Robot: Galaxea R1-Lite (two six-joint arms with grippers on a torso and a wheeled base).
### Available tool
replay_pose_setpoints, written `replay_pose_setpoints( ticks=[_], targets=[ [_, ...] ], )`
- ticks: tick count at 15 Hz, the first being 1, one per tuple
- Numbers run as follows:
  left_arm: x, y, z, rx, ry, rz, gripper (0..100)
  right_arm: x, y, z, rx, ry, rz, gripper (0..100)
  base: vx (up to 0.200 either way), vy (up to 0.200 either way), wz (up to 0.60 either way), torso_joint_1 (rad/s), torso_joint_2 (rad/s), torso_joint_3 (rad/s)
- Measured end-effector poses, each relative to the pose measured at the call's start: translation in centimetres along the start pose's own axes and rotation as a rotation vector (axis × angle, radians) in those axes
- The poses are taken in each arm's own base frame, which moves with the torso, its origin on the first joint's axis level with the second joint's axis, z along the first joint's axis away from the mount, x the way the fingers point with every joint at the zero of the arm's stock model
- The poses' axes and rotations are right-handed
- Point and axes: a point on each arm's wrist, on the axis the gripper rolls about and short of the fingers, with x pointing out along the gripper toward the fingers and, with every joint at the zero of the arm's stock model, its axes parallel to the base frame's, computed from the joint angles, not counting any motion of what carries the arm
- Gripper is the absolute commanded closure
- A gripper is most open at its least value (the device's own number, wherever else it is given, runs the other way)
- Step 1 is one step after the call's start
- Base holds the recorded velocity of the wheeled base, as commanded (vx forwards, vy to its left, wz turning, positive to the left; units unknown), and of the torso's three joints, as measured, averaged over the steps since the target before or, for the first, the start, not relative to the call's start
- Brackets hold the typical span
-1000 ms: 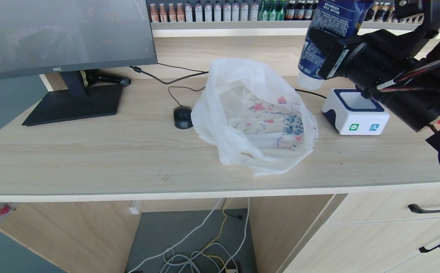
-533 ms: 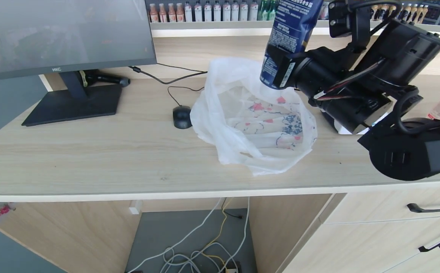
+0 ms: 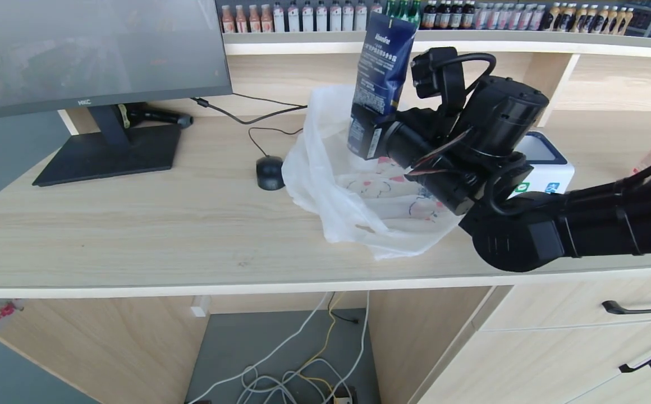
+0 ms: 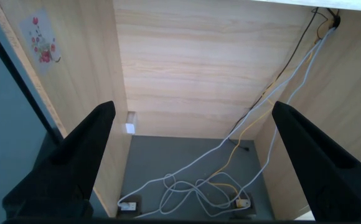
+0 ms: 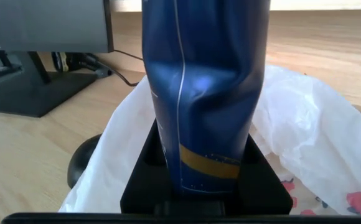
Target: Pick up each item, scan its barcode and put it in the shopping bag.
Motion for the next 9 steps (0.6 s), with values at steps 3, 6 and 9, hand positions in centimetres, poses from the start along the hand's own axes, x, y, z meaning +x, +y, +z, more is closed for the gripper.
replay_pose_setpoints(
  ticks=[3, 6, 9],
  targets=[
    [0.0, 0.0, 0.0, 0.000, 0.000, 0.000, 0, 0.3, 0.8, -1.1, 0.006, 0.022, -0.015, 100, 0.000, 0.000, 0.00, 0.000, 0.00, 0.000],
    [0.0, 0.0, 0.0, 0.000, 0.000, 0.000, 0, 0.5, 1.2, -1.9, 0.008, 0.034, -0.007, 100, 0.000, 0.000, 0.00, 0.000, 0.00, 0.000],
    [0.0, 0.0, 0.0, 0.000, 0.000, 0.000, 0, 0.6, 1.3, -2.3, 0.009, 0.037, -0.006, 100, 0.000, 0.000, 0.00, 0.000, 0.00, 0.000]
  ],
)
